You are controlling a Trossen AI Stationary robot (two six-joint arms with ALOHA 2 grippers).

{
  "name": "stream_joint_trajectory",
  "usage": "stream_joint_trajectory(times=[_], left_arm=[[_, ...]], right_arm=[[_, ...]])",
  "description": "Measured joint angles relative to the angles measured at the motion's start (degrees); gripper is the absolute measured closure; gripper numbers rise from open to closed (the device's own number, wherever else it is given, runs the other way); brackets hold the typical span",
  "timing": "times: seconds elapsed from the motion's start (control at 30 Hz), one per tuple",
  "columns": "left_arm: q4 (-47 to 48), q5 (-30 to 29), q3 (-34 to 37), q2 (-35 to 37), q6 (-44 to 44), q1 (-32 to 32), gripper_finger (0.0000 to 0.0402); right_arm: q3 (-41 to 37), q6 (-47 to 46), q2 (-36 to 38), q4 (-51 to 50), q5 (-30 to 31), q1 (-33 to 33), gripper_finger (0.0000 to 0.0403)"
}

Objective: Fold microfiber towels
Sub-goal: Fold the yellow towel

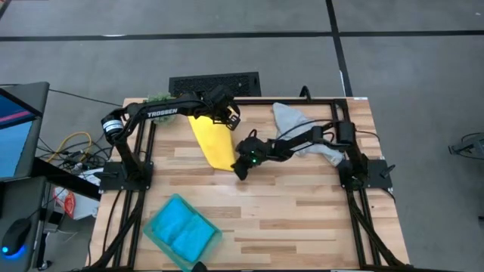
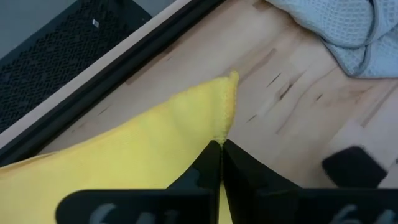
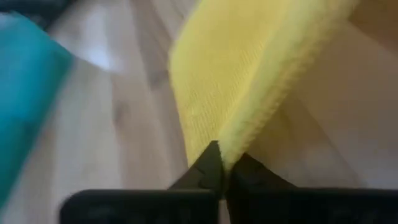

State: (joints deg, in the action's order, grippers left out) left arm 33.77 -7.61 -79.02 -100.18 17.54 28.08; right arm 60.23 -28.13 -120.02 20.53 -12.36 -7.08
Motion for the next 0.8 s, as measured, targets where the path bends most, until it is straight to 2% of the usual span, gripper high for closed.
stream_joint_trajectory(times=[0.03,0.17,0.37,0.47,0.63,0.8], left_arm=[[0.2,0.6,0.0,0.3,0.0,0.2,0.0401],[0.4,2.5,-1.1,3.2,-0.1,1.5,0.0401],[2.1,2.2,-5.5,7.5,-0.1,2.4,0.0401],[2.5,0.5,-8.6,8.4,-0.2,2.3,0.0401],[2.3,-4.3,-14.9,8.5,-2.1,2.7,0.0401],[0.3,-6.9,-18.4,8.4,-3.6,4.3,0.0401]], right_arm=[[0.0,0.1,0.9,-2.5,0.9,0.0,0.0383],[-0.2,2.0,7.3,-13.6,2.0,-1.8,0.0388],[-0.2,7.9,23.0,-26.8,2.1,-5.9,0.0397],[-0.2,10.7,31.4,-31.5,5.5,-9.2,0.0398],[-0.1,15.9,42.1,-33.7,10.8,-18.0,0.04],[4.2,18.9,44.7,-33.8,11.3,-27.6,0.0401]])
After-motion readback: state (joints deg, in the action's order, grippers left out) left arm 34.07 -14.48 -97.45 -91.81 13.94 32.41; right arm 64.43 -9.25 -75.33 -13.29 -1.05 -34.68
